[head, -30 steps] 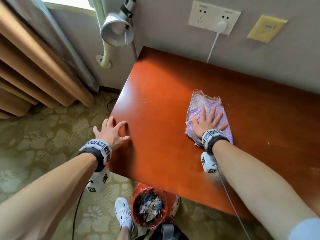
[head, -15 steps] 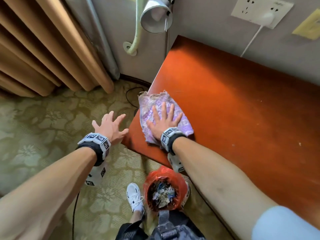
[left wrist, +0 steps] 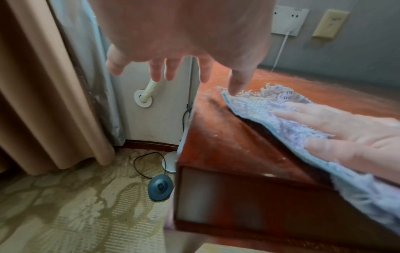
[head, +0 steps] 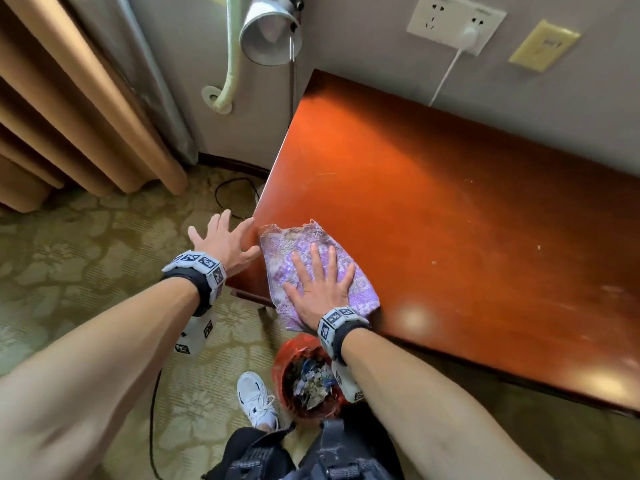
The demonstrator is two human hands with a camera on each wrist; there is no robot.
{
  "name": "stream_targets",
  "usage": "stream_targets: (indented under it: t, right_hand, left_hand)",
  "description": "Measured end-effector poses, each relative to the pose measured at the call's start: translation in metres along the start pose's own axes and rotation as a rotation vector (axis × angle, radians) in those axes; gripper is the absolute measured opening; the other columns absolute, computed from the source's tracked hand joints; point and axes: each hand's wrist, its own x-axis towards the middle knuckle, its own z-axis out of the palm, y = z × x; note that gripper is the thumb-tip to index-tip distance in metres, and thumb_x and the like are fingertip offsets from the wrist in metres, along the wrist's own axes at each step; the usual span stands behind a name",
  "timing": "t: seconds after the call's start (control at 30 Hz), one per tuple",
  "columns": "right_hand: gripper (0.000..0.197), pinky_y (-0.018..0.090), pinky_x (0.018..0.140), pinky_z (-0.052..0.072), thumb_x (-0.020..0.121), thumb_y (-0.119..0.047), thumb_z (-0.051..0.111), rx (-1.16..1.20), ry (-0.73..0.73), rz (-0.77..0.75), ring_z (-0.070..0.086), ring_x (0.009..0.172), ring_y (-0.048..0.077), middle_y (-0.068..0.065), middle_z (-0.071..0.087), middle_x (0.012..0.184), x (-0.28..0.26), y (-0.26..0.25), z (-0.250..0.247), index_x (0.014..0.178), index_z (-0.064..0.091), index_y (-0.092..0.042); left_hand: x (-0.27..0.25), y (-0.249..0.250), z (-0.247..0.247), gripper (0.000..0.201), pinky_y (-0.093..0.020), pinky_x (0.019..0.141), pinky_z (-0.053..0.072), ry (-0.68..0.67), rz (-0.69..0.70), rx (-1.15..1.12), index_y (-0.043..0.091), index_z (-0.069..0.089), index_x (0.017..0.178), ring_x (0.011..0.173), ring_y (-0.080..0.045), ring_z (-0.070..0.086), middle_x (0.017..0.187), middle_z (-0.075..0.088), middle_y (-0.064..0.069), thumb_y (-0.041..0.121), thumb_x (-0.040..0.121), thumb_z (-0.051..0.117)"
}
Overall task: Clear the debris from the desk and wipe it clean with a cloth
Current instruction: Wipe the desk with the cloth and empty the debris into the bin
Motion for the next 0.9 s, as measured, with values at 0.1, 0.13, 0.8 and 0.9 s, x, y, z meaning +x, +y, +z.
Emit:
stream_targets:
  t: [0.1, 0.13, 0.8, 0.9]
  right_hand:
    - [0.065, 0.071, 0.107, -0.014, 0.094, -0.069, 0.008, 0.048, 0.003, 0.123, -0.033, 0.143, 0.03, -0.005, -0.031, 0.158, -0.004, 0.038, -0.002, 0.151, -0.014, -0.046]
    - [0.066, 0.071, 0.107, -0.013, 0.094, -0.07, 0.009, 0.074, 0.0, 0.168, -0.033, 0.143, 0.03, -0.005, -0.032, 0.158, -0.003, 0.054, -0.003, 0.15, -0.015, -0.046]
    - [0.073, 0.073, 0.108, -0.008, 0.09, -0.075, 0.011, 0.378, 0.006, 0.735, -0.03, 0.144, 0.034, -0.001, -0.031, 0.159, -0.036, 0.445, -0.048, 0.15, -0.017, -0.045]
    - [0.074, 0.073, 0.107, -0.009, 0.09, -0.074, 0.012, 0.417, 0.042, 0.764, -0.03, 0.144, 0.036, 0.001, -0.03, 0.159, -0.028, 0.459, -0.053, 0.152, -0.014, -0.043]
  left_hand:
    - [0.008, 0.041, 0.0, 0.063, -0.066, 0.112, 0.008, -0.008, 0.049, 0.007, 0.046, 0.016, 0.15, 0.149, -0.022, -0.001, 0.163, 0.001, -0.005, 0.06, 0.093, 0.04]
    - [0.01, 0.058, -0.001, 0.063, -0.066, 0.112, 0.008, -0.018, 0.073, 0.013, 0.046, 0.015, 0.15, 0.149, -0.022, -0.002, 0.163, 0.0, -0.004, 0.06, 0.093, 0.04]
    - [0.038, 0.39, 0.003, 0.1, -0.072, 0.108, 0.013, -0.168, 0.099, 0.076, 0.049, 0.004, 0.15, 0.148, -0.027, -0.008, 0.161, -0.011, -0.001, 0.068, 0.074, 0.067]
    - [0.049, 0.403, -0.002, 0.117, -0.071, 0.109, 0.015, -0.271, 0.061, 0.038, 0.049, -0.008, 0.149, 0.147, -0.029, -0.018, 0.159, -0.024, 0.003, 0.065, 0.068, 0.074]
